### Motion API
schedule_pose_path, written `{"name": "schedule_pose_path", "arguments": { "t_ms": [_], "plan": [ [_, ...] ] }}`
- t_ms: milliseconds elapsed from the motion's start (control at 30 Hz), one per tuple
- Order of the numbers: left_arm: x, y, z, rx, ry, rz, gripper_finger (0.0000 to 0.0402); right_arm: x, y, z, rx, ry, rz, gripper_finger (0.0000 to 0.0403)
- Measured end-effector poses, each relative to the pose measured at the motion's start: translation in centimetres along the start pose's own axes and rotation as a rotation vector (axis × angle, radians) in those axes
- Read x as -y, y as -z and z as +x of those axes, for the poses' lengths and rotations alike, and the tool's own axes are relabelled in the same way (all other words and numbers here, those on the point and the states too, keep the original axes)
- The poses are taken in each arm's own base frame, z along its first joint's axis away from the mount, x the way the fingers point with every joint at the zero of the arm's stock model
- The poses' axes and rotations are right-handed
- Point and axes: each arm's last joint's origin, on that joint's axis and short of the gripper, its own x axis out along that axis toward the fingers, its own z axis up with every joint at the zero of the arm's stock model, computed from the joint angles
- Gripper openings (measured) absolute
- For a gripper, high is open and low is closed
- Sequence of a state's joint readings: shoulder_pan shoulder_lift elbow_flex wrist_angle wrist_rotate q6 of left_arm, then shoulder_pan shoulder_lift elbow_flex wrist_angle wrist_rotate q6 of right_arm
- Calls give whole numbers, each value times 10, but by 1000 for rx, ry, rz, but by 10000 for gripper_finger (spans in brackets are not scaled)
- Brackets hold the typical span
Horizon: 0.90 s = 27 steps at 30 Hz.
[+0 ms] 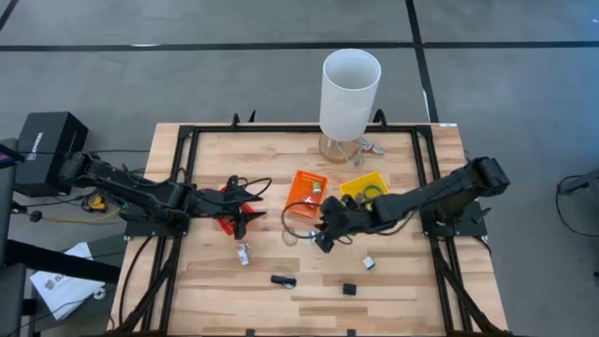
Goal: Pick & Place Office items
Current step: Put the blue charger adapter into the orange bin
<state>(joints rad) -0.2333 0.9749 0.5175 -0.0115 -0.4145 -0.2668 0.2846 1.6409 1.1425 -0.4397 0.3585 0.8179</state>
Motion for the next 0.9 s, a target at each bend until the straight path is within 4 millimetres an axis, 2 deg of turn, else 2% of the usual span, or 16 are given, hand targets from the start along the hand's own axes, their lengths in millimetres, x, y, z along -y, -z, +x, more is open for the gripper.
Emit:
{"name": "schedule_pose_path", "arguments": {
  "t_ms": [133, 267, 533, 700, 900],
  "plan": [
    [0, 0, 0, 3, 1, -1, 204, -10, -3, 22, -145, 61, 54, 132],
    [0, -1, 0, 7, 2, -3, 204, -21, -8, 35, -261, 110, 106, 132],
    [0, -1, 0, 8, 2, -3, 204, -35, -15, 62, -385, 177, 86, 132],
    [0, -1, 0, 9, 3, -4, 204, -34, -23, 58, -371, 189, 129, 132],
    [0, -1, 0, 9, 2, -4, 204, -30, -23, 53, -388, 221, 141, 132]
  ]
}}
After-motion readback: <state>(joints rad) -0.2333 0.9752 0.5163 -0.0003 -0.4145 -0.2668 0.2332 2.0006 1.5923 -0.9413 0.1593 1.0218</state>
